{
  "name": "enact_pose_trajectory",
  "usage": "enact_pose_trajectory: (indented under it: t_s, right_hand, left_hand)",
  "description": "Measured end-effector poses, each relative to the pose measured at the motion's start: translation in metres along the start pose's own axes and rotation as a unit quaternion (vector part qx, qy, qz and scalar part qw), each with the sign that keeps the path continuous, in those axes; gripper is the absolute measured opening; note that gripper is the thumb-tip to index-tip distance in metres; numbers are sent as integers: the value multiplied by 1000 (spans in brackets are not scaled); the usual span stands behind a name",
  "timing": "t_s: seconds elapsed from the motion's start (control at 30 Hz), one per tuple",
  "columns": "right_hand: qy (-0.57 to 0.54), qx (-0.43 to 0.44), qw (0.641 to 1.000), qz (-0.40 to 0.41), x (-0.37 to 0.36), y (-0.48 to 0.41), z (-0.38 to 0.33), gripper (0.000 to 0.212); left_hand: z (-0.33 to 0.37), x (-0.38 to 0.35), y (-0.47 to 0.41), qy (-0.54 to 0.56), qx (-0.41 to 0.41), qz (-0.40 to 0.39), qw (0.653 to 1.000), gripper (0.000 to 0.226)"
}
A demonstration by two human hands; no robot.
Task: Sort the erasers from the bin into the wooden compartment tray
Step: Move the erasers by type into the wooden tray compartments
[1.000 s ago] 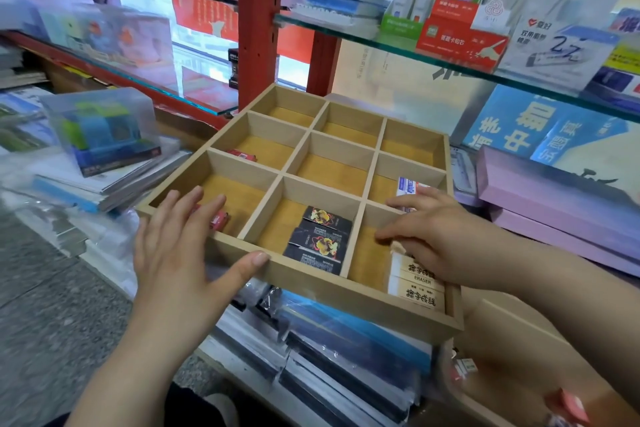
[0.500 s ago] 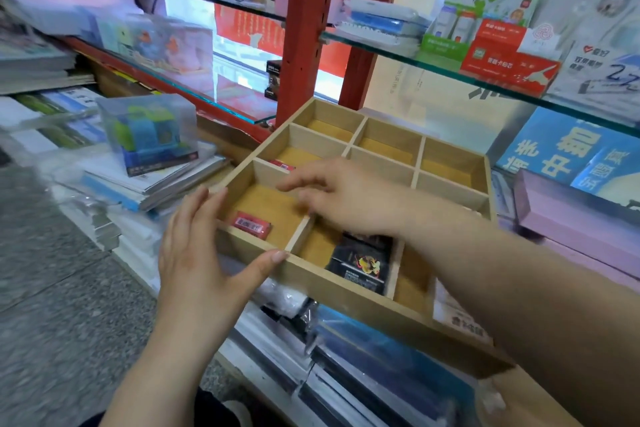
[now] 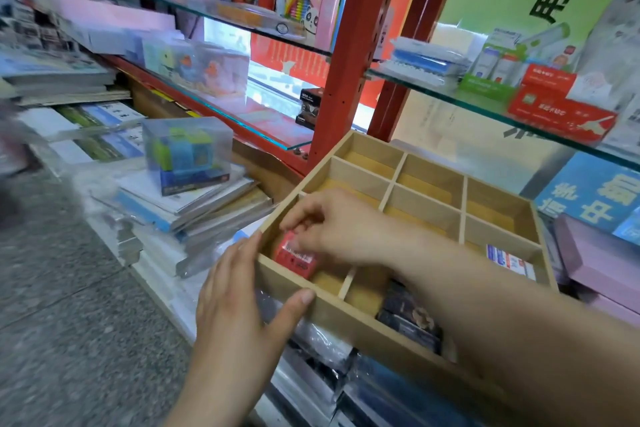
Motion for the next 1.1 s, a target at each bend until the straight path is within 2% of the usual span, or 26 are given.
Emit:
enact_pose_trajectory:
  t_s: [0.1, 0.17, 0.23, 0.33, 0.43, 0.53, 0.6, 0.7, 0.8, 0.87, 0.93, 1.0, 1.1]
  right_hand:
    - [-45, -9, 988, 149, 49, -10, 12, 22]
    - [-32, -46, 981, 184, 70, -18, 28, 22]
    - [-26, -83, 983, 161, 71, -26, 44, 24]
    - [-56, -94, 984, 138, 56, -40, 53, 25]
    - [-78, -84, 983, 145, 45, -53, 51, 17]
    - [15, -61, 986, 156, 40, -57, 47, 5]
    - [77, -51, 982, 164, 37, -57, 47, 10]
    - [116, -43, 979, 162, 39, -55, 46, 17]
    - [122, -41, 984, 121, 47, -49, 42, 24]
    - [109, -31, 984, 135, 58, -35, 39, 26]
    - [100, 2, 978, 184, 77, -14, 36, 26]
    - [91, 22, 970, 222, 97, 18, 39, 24]
    - [78, -11, 963, 260, 126, 78, 64, 26]
  left_hand:
    - [2, 0, 1, 1, 13, 1, 1000, 89]
    - [2, -2, 3, 0, 22, -2, 1000, 96]
    - [3, -4, 3, 4, 33, -7, 999, 98]
    - [2, -4, 2, 4, 36, -11, 999, 95]
    - [2, -2, 2, 17, 31, -12, 999, 73]
    - [3, -2, 0, 25, 21, -6, 999, 65]
    - [1, -3, 0, 20, 20, 1, 1000, 73]
    - [1, -3, 0, -7, 27, 5, 1000, 97]
    - [5, 0, 1, -36, 50, 11, 998, 104]
    - [13, 1, 2, -59, 53, 27, 996, 102]
    - [30, -1, 1, -91, -26, 77, 993, 82]
    - [57, -5, 12, -61, -137, 123, 981, 56]
    - [97, -23, 35, 29, -250, 88, 964, 40]
Point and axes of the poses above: each hand's wrist, its own y-axis away from the middle knuckle, its own x-axis out of the back of the hand, z = x × y, the point moved 5 cm from there along -y, towards the middle knuckle, and after that the axes turned 1 degree about -y, right-handed, at the moved point
